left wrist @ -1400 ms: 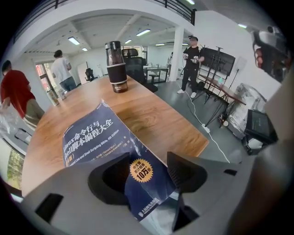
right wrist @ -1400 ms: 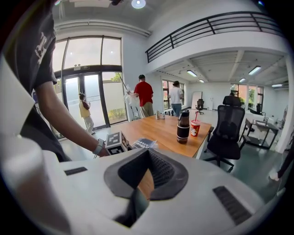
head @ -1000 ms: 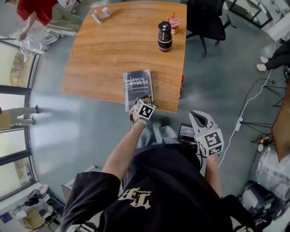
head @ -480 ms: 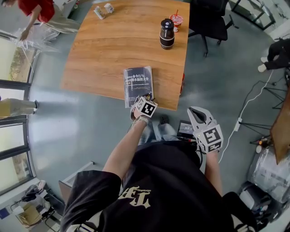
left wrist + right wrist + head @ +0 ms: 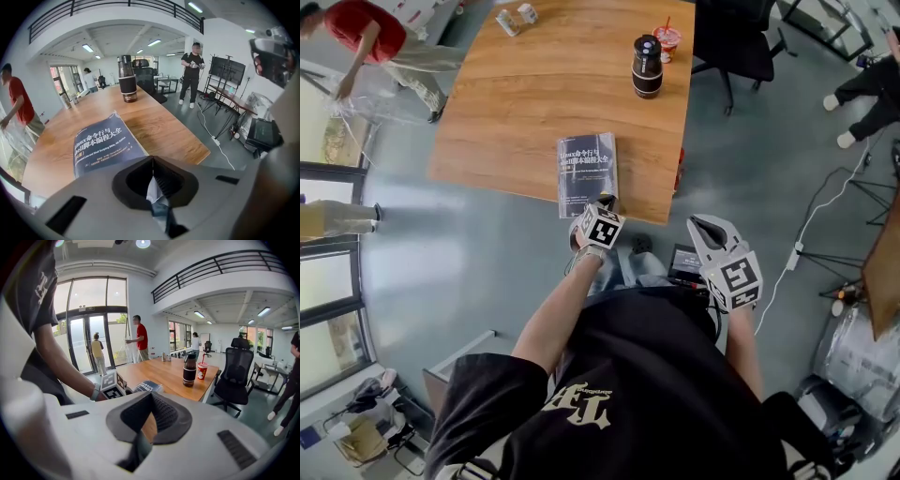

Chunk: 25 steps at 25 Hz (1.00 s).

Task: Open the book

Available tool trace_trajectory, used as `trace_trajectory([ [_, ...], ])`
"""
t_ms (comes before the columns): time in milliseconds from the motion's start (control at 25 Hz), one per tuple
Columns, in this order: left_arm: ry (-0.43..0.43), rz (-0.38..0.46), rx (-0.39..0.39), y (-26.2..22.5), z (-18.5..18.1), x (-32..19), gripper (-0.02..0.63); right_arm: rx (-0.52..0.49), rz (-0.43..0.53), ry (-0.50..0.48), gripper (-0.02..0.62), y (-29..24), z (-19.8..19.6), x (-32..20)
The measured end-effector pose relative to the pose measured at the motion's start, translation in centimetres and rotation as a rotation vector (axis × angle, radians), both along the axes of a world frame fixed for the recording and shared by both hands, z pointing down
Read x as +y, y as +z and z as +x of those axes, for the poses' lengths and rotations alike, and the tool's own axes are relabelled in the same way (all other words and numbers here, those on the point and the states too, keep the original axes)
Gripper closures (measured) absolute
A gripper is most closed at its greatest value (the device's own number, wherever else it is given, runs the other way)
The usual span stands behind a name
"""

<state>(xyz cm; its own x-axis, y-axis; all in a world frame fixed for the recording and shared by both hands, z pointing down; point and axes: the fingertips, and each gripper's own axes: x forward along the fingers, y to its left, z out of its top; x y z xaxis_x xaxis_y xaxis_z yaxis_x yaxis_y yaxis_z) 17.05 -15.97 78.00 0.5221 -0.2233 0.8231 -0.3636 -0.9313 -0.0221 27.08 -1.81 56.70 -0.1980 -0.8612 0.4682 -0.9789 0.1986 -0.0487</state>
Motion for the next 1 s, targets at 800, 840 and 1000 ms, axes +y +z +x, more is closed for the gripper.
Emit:
trace_trajectory([
  [800,-0.132,-0.029,0.207,-5.7,-3.1,-1.7,0.603,0.004,0.011,-0.088,0.607,-0.4,-1.7,-2.9],
  [840,-0.139,-0.030,0.214,-6.0,-3.3,-1.8,0.603,0.001,0.011,-0.094,0.607,-0.5,-1.9,-3.1],
  [1000,-0.169,-0.035,0.252,-7.0,-4.2,-2.1,0.603,0.003,0.006,-0.117,0.607,-0.4,-2.5,-3.8],
])
